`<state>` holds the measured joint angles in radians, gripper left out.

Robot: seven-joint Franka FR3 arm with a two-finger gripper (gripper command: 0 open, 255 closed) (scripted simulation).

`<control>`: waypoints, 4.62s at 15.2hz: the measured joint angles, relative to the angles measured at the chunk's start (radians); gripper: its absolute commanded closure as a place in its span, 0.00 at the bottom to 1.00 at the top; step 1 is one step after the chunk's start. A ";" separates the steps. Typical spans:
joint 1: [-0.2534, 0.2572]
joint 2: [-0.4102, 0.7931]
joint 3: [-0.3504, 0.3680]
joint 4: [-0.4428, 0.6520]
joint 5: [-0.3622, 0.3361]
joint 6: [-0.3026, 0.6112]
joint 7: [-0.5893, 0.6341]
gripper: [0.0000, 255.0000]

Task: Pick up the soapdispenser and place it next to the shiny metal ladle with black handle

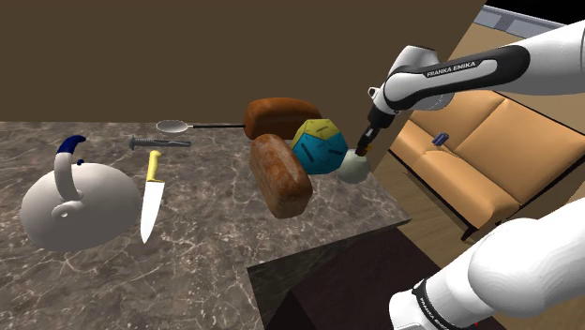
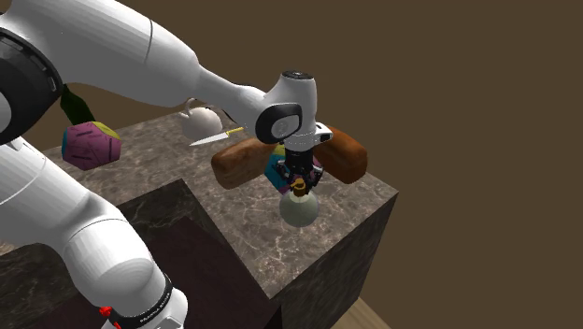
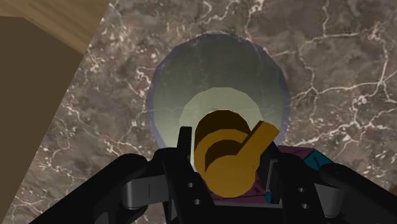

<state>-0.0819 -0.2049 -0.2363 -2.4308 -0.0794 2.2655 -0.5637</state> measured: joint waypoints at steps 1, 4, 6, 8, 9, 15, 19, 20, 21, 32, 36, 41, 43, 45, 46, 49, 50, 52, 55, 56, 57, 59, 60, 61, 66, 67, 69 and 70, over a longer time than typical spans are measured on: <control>0.000 0.000 0.000 0.000 0.000 0.000 0.000 1.00; 0.000 0.000 0.000 0.000 0.000 0.000 0.000 1.00; 0.000 0.000 0.000 0.000 0.000 0.000 0.000 1.00; 0.000 0.000 0.000 0.000 0.000 0.000 0.000 1.00; 0.000 -0.004 0.000 0.003 -0.001 -0.008 0.001 1.00; -0.001 -0.041 0.005 0.044 -0.005 -0.086 0.003 1.00; -0.001 -0.066 0.009 0.075 -0.008 -0.142 0.007 1.00; -0.001 -0.073 0.011 0.083 -0.008 -0.157 0.008 1.00; 0.000 -0.073 0.011 0.098 -0.008 -0.172 0.007 1.00; 0.003 -0.110 0.022 0.216 -0.007 -0.325 0.010 1.00; 0.003 -0.118 0.025 0.261 -0.006 -0.379 0.009 1.00; 0.004 -0.119 0.026 0.329 -0.004 -0.447 0.005 1.00; 0.005 -0.120 0.028 0.356 -0.003 -0.475 0.005 1.00; 0.006 -0.118 0.029 0.384 -0.002 -0.501 0.005 1.00; 0.006 -0.119 0.030 0.397 -0.002 -0.516 0.005 1.00; 0.006 -0.115 0.030 0.440 -0.001 -0.555 0.002 1.00; 0.006 -0.116 0.030 0.451 0.000 -0.566 0.001 1.00; 0.007 -0.110 0.031 0.484 0.001 -0.594 -0.001 1.00; 0.013 -0.099 0.040 0.517 0.005 -0.616 0.012 1.00; 0.019 -0.093 0.050 0.520 0.009 -0.614 0.027 1.00; 0.027 -0.090 0.064 0.516 0.013 -0.609 0.047 1.00; 0.043 -0.078 0.090 0.511 0.021 -0.593 0.089 1.00; 0.052 -0.067 0.105 0.516 0.025 -0.588 0.111 1.00; 0.060 -0.065 0.119 0.511 0.028 -0.581 0.133 1.00; 0.104 -0.002 0.185 0.533 0.045 -0.545 0.240 1.00; 0.114 0.017 0.199 0.546 0.048 -0.540 0.262 1.00; 0.130 0.045 0.222 0.548 0.052 -0.515 0.301 1.00; 0.139 0.062 0.234 0.563 0.053 -0.514 0.323 1.00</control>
<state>0.0570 -0.1433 -0.0020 -1.8677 -0.0262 1.7512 -0.2411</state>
